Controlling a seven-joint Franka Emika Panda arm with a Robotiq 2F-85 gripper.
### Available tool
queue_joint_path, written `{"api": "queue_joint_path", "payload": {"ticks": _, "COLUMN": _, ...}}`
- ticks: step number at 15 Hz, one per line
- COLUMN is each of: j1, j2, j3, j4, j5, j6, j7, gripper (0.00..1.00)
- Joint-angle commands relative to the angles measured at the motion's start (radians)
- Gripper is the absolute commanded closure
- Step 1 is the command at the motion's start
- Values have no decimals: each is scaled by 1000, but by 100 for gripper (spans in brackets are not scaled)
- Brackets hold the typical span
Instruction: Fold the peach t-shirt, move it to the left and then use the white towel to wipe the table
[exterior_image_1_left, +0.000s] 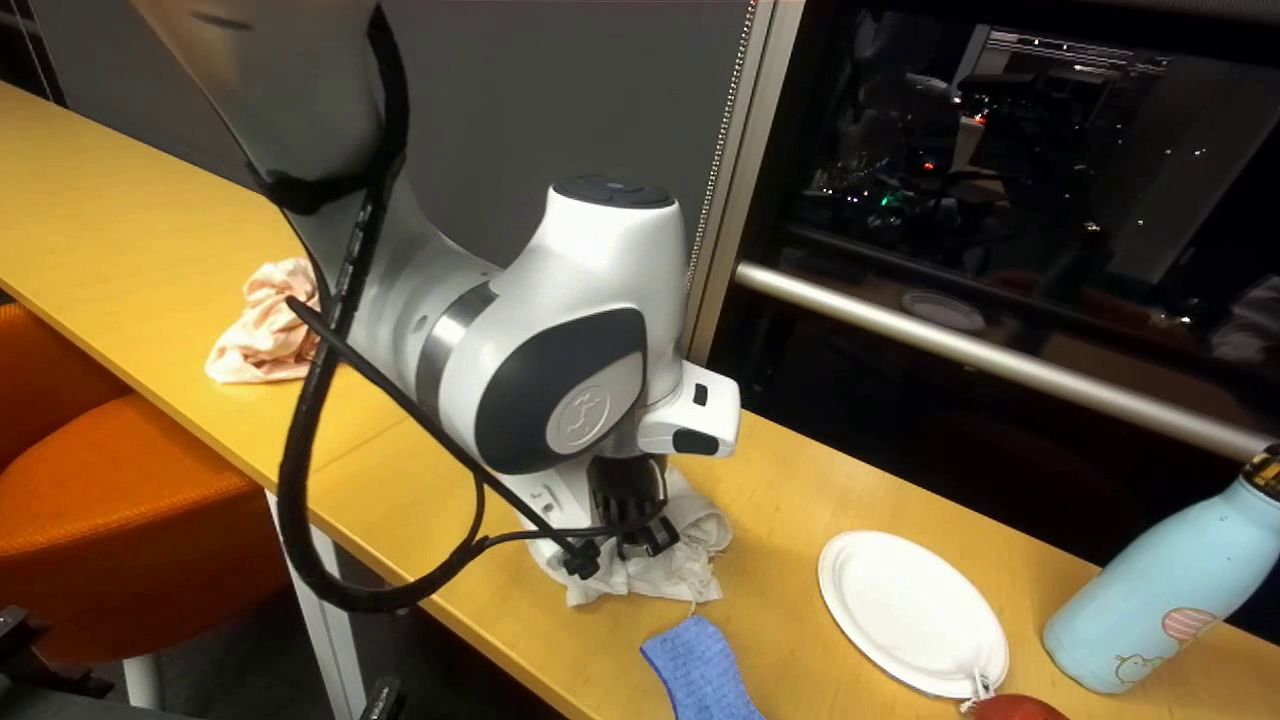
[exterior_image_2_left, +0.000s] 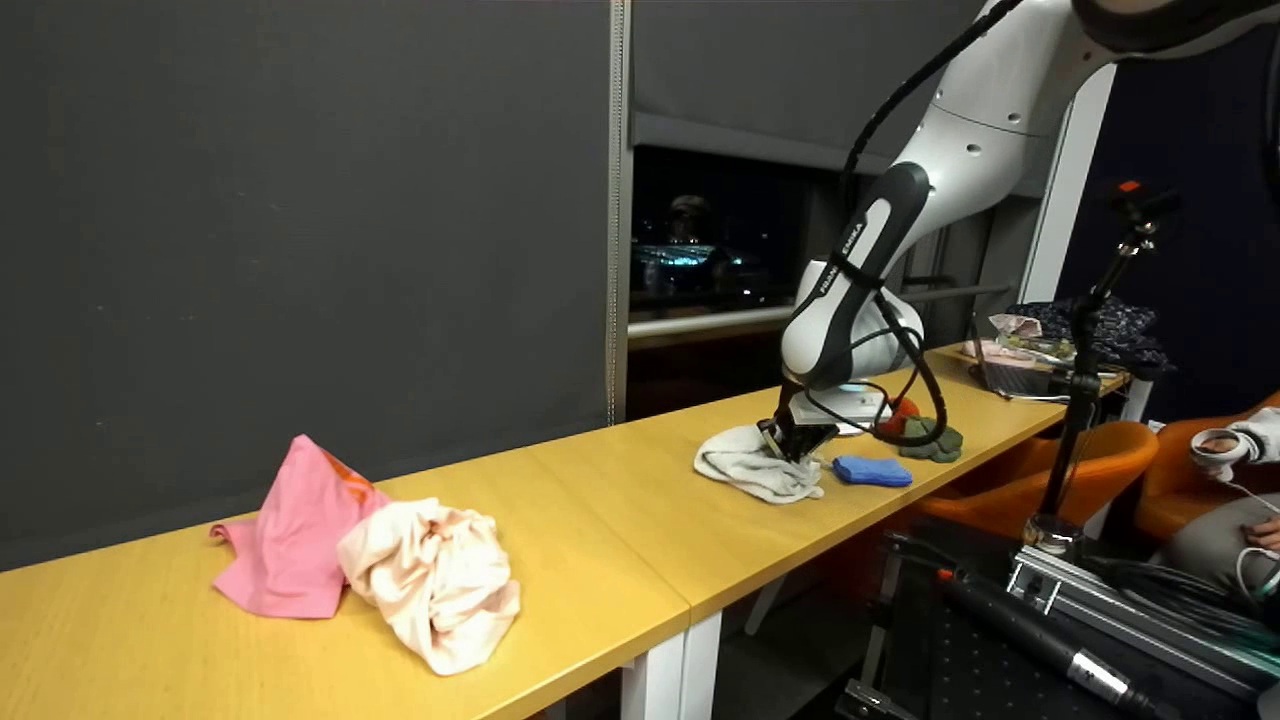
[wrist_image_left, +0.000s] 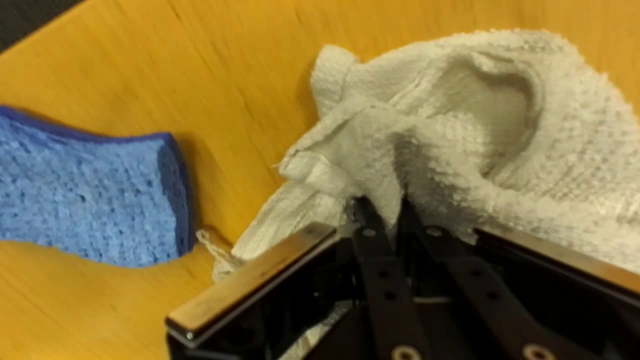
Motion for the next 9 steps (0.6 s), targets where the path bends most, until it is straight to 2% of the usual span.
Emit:
{"api": "queue_joint_path", "payload": {"ticks": 1, "j1": -14, "j2": 162, "j3": -6, "j4": 194, "j5": 10, "j6": -13, "j7": 38, "gripper": 97}}
{"api": "queue_joint_path", "payload": {"ticks": 9, "j1": -35, "j2": 350, "j3": 26, "j4": 572, "j5": 23, "j6": -104, "j7": 88, "gripper": 97}}
